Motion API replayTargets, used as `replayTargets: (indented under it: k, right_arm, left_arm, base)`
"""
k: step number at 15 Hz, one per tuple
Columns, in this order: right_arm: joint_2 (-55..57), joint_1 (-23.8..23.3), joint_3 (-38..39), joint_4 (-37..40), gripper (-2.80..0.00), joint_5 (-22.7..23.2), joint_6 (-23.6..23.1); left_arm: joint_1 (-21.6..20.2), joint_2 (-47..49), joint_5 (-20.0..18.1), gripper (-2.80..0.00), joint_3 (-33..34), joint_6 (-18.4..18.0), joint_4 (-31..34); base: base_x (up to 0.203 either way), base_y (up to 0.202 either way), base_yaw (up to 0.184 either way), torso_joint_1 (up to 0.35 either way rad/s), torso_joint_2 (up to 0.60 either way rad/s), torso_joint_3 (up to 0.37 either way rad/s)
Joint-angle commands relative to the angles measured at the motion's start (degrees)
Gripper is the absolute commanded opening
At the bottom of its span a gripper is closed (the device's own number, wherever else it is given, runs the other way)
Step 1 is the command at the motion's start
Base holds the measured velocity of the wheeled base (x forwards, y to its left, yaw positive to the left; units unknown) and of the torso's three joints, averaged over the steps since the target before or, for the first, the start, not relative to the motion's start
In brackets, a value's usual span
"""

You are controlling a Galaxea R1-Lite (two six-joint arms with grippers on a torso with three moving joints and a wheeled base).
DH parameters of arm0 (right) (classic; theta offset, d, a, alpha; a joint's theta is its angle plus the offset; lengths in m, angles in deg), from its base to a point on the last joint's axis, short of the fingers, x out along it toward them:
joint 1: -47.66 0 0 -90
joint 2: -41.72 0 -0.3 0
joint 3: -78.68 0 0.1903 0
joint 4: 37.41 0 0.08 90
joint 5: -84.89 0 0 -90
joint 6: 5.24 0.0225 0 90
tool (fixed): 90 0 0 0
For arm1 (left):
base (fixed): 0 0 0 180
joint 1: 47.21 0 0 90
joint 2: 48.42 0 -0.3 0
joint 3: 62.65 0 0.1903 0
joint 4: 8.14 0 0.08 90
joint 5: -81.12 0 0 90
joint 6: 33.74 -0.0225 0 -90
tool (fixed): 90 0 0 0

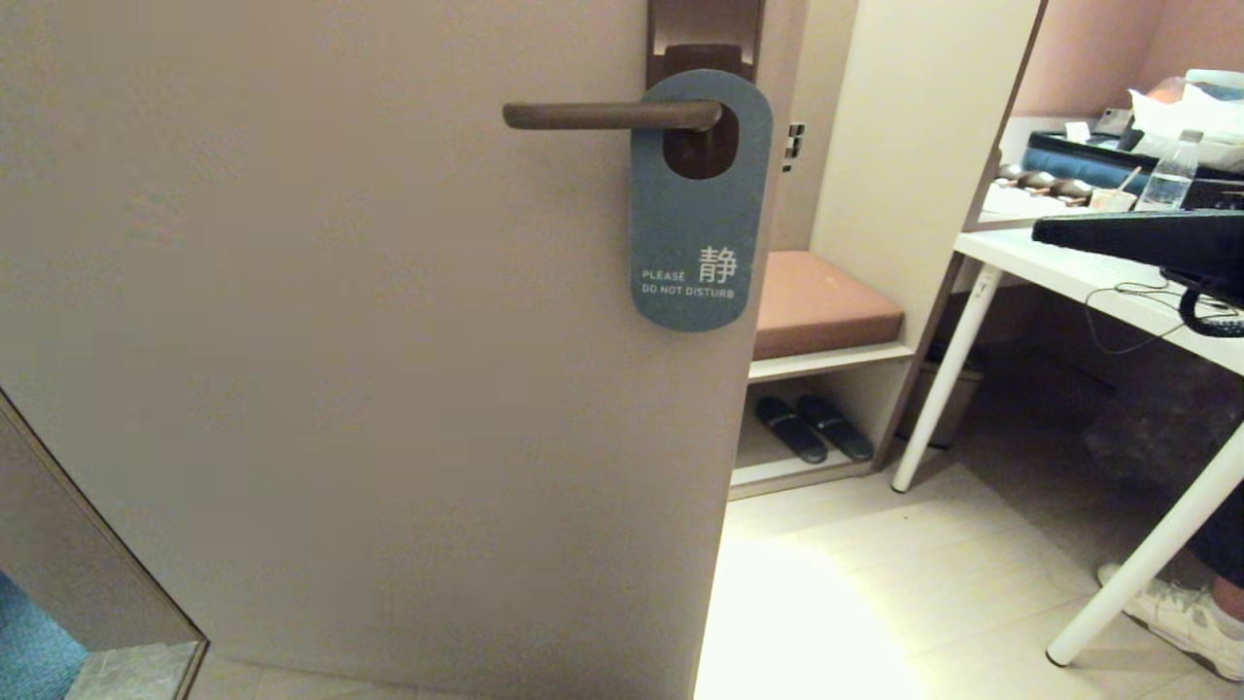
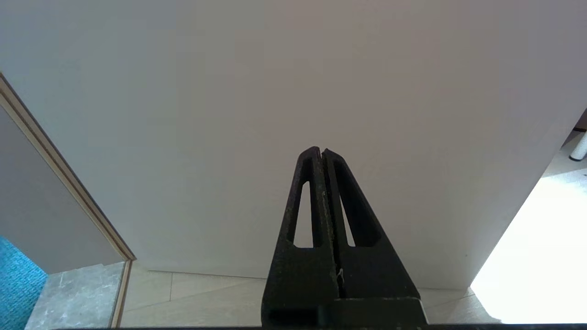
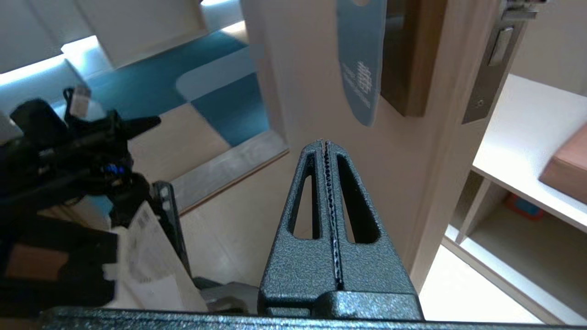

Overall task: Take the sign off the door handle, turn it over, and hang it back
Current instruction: Take down the sign

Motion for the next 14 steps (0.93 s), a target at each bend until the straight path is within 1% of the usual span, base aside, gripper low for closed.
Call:
replayTargets:
  k: [1,6,8,10,14]
  right_arm:
    - [5.3,0.1,-1.5,0.0,-2.8,1.6,-2.9]
    - [9.7,1.2,-2.5,-0.2,-2.8,1.5,-15.3]
    - [11.6,2.9,-4.3,-0.2,-2.8,1.2,-18.8]
    - [13.7,4.2,-6.1,-0.2,-2.8,0.7,-20.3]
    - [17.5,6.0,-11.5,-0.1,-2.8,0.2,-20.4]
  left_arm:
    - [0.0,0.1,0.0,-2.8,0.0,0.1,0.0]
    - [0.0,0.1,0.0,-2.8,0.0,0.0,0.0]
    - [0.0,0.1,0.0,-2.8,0.0,0.0,0.0]
    - [0.0,0.1,0.0,-2.8,0.0,0.0,0.0]
    - [0.0,0.1,0.0,-2.8,0.0,0.1,0.0]
  base:
    - [0.0,0.0,0.0,0.0,0.0,0.0]
    - [0.0,0.0,0.0,0.0,0.0,0.0]
    - [0.0,0.0,0.0,0.0,0.0,0.0]
    - [0.0,0.0,0.0,0.0,0.0,0.0]
    - [0.0,0.0,0.0,0.0,0.0,0.0]
